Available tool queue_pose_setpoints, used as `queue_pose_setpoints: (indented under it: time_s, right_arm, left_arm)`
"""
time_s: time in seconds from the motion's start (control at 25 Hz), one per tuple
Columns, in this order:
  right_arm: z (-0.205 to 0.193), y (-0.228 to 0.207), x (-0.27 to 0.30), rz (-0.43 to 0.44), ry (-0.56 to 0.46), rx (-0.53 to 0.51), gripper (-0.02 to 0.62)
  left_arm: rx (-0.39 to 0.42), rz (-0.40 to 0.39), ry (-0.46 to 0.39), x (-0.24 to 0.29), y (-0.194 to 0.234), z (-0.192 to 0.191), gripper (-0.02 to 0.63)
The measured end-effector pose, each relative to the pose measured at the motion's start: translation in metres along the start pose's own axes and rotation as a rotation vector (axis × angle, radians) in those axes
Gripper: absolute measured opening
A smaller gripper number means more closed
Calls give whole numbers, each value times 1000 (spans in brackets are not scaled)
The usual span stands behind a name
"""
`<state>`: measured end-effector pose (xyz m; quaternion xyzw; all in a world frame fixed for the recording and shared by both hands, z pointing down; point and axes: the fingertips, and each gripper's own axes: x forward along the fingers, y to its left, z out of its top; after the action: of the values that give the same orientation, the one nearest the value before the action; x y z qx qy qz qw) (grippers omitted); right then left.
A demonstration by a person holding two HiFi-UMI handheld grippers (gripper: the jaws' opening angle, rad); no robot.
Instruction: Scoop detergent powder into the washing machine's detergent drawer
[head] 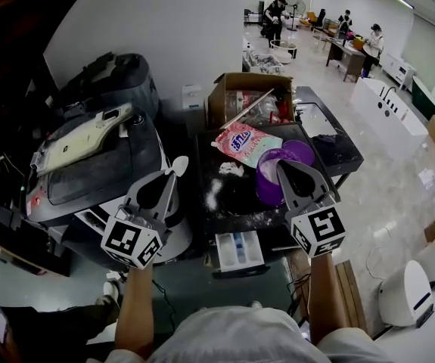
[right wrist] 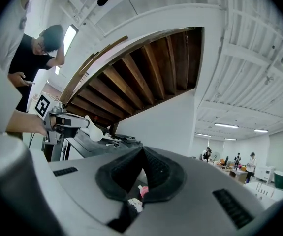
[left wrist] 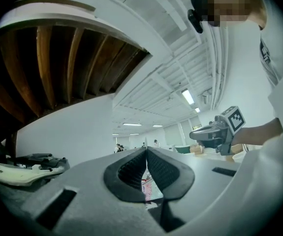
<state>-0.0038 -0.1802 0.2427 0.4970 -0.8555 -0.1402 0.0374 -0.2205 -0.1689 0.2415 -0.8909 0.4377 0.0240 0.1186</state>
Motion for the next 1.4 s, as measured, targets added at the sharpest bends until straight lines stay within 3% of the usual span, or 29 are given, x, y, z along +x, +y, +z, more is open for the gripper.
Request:
queue_pose_setpoints:
  time_s: [0.4,1.4]
  right_arm:
    - [6,9,13,24,-12,-20,5]
    - [-14,9,20,54,36,-12,3]
  left_arm:
    - [47,4,-10,-2,10,13,14]
    - [40,3,21,-3,5,1,14]
